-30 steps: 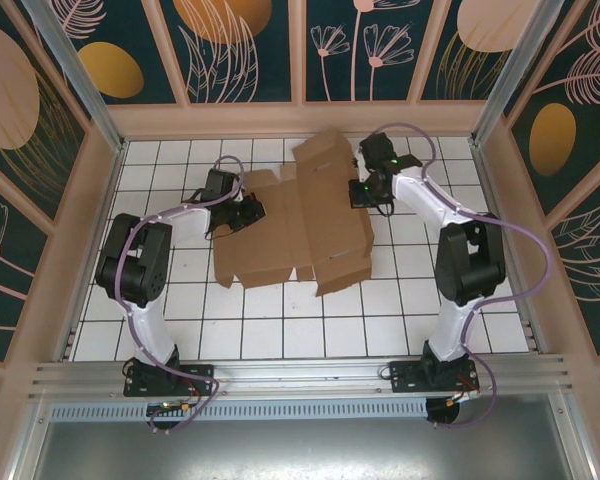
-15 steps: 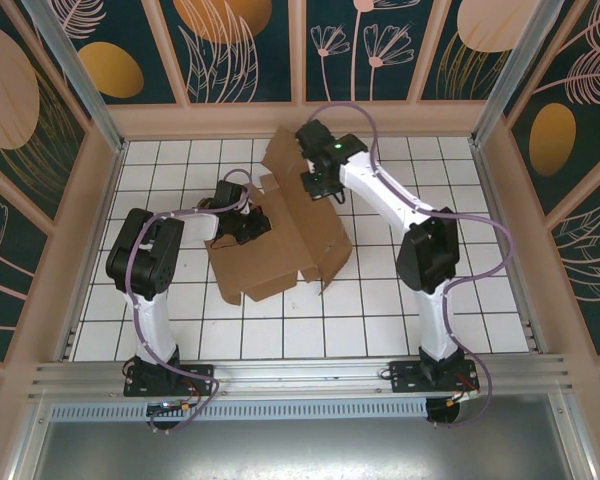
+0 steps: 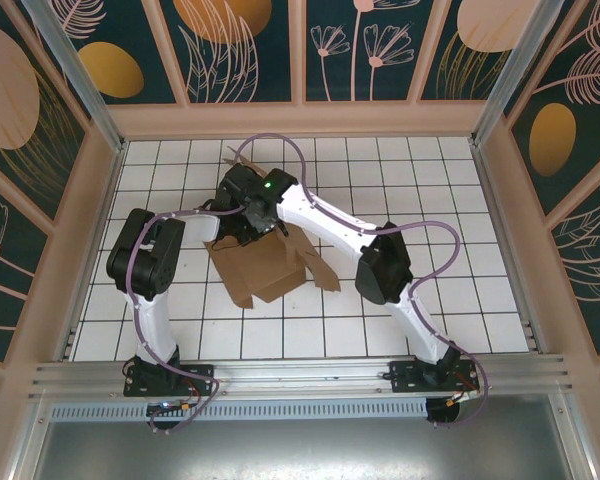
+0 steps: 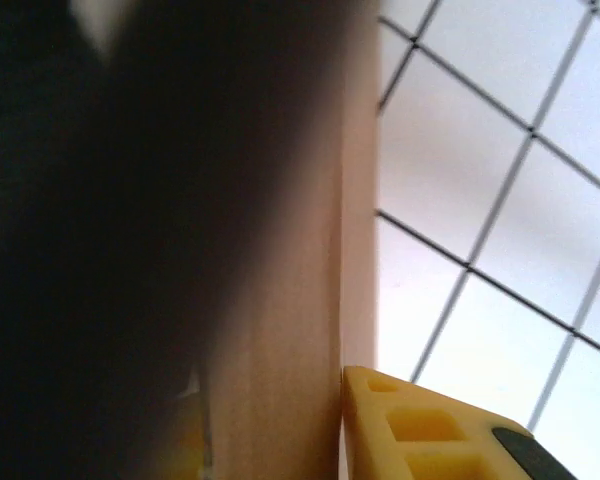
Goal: Fold the paper box
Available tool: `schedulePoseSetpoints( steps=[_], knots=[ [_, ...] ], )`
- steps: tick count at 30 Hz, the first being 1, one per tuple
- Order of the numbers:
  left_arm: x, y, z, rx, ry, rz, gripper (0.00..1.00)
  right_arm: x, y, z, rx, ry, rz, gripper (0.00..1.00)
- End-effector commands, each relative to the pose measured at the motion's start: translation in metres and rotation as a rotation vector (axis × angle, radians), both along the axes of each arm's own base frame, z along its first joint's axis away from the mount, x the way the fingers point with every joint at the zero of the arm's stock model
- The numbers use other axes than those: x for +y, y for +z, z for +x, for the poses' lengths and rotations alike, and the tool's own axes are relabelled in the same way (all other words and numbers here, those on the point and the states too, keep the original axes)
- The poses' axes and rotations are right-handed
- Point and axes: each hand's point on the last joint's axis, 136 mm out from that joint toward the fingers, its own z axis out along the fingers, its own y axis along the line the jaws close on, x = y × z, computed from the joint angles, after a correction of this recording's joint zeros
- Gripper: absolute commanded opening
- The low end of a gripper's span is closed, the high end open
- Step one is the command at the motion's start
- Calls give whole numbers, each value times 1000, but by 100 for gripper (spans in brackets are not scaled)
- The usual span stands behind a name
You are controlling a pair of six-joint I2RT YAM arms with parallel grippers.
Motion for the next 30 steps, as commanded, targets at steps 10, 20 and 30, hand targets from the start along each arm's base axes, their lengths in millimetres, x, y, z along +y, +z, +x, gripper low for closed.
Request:
schedulePoseSetpoints(
  steps=[10,20,30],
  knots=[
    [17,66,10,-85,115,-143,0,-43,86,39,-539,183,-231,8],
    [54,128,14,-179,233,-243,0,-60,78,41,-815,342,-518,3],
    [48,198,19,-364,172,-397,36,-48,77,29,-676,411,-272,8]
  ],
)
